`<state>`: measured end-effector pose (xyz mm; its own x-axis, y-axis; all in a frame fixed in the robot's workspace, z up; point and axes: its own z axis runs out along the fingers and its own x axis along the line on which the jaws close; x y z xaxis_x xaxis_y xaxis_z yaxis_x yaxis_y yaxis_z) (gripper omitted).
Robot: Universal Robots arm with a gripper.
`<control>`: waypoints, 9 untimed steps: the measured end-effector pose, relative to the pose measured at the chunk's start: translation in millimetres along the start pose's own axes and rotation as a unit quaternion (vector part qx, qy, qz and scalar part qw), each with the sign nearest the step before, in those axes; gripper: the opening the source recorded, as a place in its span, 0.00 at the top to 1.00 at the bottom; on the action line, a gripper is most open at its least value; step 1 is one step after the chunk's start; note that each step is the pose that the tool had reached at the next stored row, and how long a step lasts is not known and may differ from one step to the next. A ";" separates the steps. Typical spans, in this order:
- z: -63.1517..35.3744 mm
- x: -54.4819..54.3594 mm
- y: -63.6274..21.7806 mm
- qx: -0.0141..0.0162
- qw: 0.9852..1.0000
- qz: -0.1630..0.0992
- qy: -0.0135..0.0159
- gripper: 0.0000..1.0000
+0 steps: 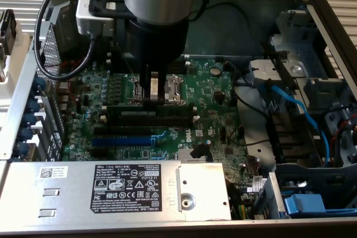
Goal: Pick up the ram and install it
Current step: 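Insert the ram into the slot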
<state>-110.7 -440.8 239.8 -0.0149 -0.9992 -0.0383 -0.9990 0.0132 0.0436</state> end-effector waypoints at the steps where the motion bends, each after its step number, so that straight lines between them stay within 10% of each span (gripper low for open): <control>1: 0.0 0.0 0.0 0.000 1.000 0.000 0.000 0.88; 9: 0.1 0.3 0.5 0.000 1.000 0.000 0.000 0.88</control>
<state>-111.2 -441.1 239.7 -0.0154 -0.9992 -0.0382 -0.9990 0.0138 0.0436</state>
